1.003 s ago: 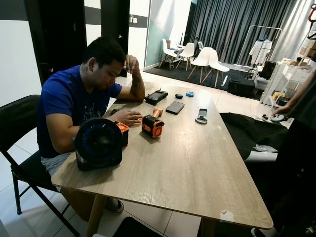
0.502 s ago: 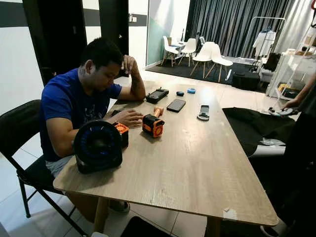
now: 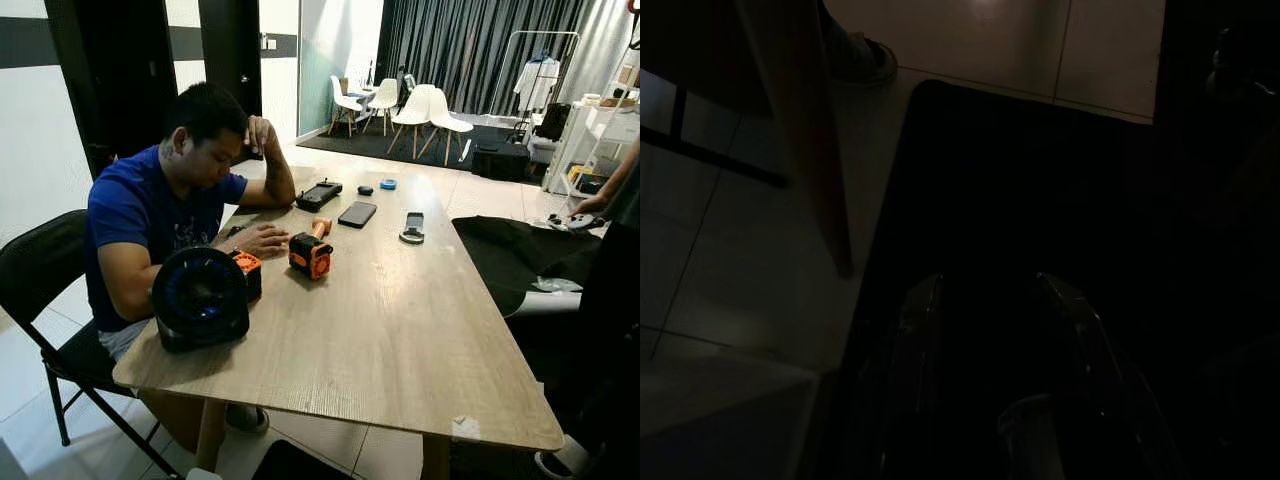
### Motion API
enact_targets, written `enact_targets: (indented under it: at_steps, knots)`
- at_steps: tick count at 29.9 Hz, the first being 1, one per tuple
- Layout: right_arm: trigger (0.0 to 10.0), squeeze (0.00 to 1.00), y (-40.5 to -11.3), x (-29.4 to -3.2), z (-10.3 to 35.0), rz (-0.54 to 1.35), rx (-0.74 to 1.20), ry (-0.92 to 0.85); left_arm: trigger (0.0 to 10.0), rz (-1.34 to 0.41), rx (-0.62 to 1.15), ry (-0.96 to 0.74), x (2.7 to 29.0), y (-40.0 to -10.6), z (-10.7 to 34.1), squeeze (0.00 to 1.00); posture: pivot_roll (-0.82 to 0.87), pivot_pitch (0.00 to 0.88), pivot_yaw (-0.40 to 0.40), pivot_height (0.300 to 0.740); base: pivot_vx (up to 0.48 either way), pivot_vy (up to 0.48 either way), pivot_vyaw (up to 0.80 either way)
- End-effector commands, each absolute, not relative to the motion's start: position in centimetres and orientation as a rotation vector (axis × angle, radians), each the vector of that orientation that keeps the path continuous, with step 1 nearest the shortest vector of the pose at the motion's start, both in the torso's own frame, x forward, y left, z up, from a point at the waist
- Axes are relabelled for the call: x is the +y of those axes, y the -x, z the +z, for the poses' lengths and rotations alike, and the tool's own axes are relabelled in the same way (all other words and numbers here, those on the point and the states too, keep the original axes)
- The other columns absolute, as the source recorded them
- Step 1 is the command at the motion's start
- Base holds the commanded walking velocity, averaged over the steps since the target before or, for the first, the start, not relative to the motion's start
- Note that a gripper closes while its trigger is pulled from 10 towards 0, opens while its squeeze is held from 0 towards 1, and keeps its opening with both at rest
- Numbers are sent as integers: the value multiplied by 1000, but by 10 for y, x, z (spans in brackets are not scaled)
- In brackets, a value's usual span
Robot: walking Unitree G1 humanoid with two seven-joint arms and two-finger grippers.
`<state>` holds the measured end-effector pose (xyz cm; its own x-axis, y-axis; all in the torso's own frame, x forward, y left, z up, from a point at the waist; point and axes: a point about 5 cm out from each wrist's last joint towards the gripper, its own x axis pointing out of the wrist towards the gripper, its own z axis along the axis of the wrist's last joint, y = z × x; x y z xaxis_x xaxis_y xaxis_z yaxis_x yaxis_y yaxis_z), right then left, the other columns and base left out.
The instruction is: Hang keys on a hook
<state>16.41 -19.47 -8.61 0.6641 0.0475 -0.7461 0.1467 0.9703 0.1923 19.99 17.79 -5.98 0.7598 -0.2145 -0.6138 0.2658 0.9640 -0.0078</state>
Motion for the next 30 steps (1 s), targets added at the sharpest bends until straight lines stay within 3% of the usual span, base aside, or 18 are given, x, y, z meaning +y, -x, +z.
enact_targets:
  at_steps: [1,30]
  knots:
    - [10000,0,-161,-194,-87,-64,846,-250,10000,-267,661,-79,178,-198,-61,0,79,4,-24,740,-315,0,0]
    - [10000,0,-160,-188,-89,-57,851,-254,10000,-278,642,-96,182,-201,-57,0,91,6,-13,740,-333,0,0]
